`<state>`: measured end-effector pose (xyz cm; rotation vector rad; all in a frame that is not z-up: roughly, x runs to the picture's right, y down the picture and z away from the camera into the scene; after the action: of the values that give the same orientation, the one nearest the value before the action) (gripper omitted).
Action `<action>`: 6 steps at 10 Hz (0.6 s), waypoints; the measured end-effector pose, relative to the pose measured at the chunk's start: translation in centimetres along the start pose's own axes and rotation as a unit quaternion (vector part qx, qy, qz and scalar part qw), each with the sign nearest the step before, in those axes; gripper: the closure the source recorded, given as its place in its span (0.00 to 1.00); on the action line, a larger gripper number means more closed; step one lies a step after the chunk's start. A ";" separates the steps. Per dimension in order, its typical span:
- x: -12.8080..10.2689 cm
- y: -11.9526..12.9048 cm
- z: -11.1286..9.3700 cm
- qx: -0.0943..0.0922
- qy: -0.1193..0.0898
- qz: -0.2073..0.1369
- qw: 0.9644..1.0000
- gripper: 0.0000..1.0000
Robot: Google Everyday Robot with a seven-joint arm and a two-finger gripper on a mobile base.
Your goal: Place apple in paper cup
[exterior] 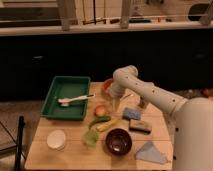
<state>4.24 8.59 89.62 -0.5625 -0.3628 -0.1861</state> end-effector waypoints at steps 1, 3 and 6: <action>-0.4 0.1 -0.1 0.007 -0.002 -0.020 1.000 0.20; -1.8 0.4 -1.6 0.024 -0.005 -0.082 0.996 0.20; -3.6 1.4 -2.4 0.042 -0.005 -0.187 0.981 0.20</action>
<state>2.01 8.70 85.67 -0.4069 -0.4824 -0.5280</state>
